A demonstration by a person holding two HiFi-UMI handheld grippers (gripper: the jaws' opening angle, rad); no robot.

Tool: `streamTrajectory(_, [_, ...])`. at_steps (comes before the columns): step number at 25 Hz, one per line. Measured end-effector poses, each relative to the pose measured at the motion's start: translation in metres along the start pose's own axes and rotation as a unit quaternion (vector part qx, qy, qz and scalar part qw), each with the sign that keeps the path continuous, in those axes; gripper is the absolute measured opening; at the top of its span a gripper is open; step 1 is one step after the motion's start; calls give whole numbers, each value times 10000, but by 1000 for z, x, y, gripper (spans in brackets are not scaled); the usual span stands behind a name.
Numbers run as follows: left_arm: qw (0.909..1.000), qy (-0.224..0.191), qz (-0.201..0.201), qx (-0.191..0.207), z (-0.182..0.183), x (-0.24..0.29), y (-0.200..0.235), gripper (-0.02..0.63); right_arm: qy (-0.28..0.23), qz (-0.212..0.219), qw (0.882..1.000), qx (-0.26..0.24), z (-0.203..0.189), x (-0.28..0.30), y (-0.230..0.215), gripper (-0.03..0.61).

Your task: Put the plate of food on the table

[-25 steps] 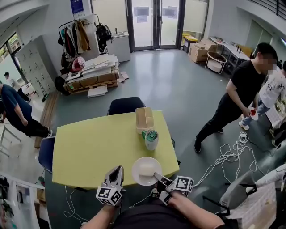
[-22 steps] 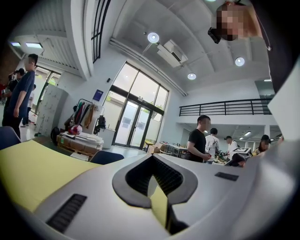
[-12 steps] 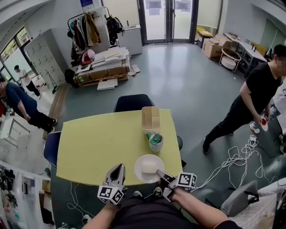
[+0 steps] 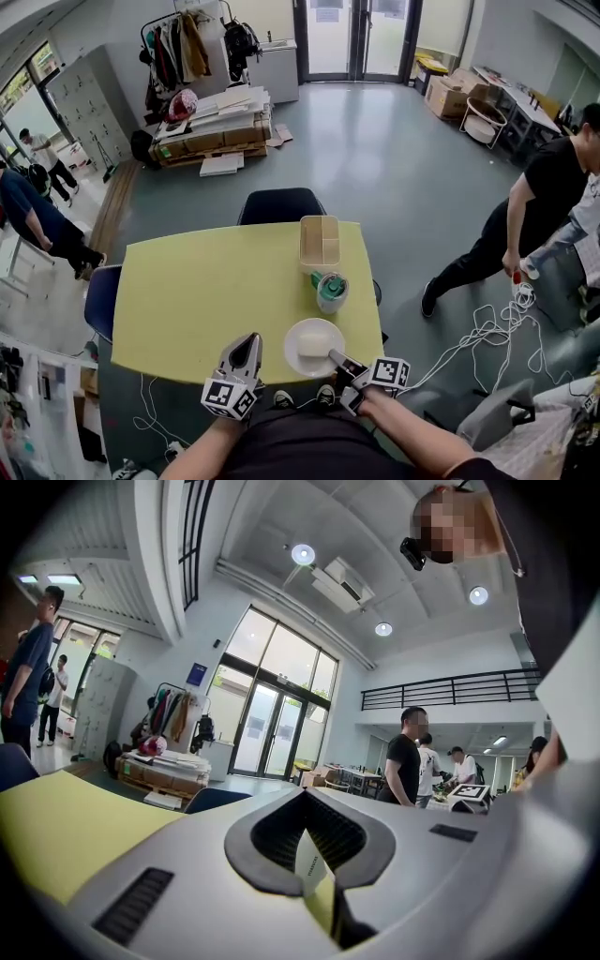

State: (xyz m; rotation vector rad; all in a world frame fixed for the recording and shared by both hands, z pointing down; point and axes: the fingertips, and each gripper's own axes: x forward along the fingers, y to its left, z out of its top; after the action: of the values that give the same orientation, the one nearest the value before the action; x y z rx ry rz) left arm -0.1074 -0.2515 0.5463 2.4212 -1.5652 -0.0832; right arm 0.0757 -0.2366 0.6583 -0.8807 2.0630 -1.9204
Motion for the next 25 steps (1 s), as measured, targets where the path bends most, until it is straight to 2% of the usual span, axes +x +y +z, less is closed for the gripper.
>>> streamTrajectory(5, [9999,29,48,-117,-7,-5,14,8,-87,-147,9998,-96,4,7,-23,29])
streamTrajectory(11, [9997,-15,21,-247,-12,3,23,8,-189,-246,9995,10,8,17,-57,29])
streamTrajectory(18, [9989,20,79,-469,-25,8,32,8,-457,-325,9984,68,15,33,-105,29])
streamTrajectory(25, [9986,221,101,-471,-48,6,36,8,-534,-634,9963,210,13,46,-164,29])
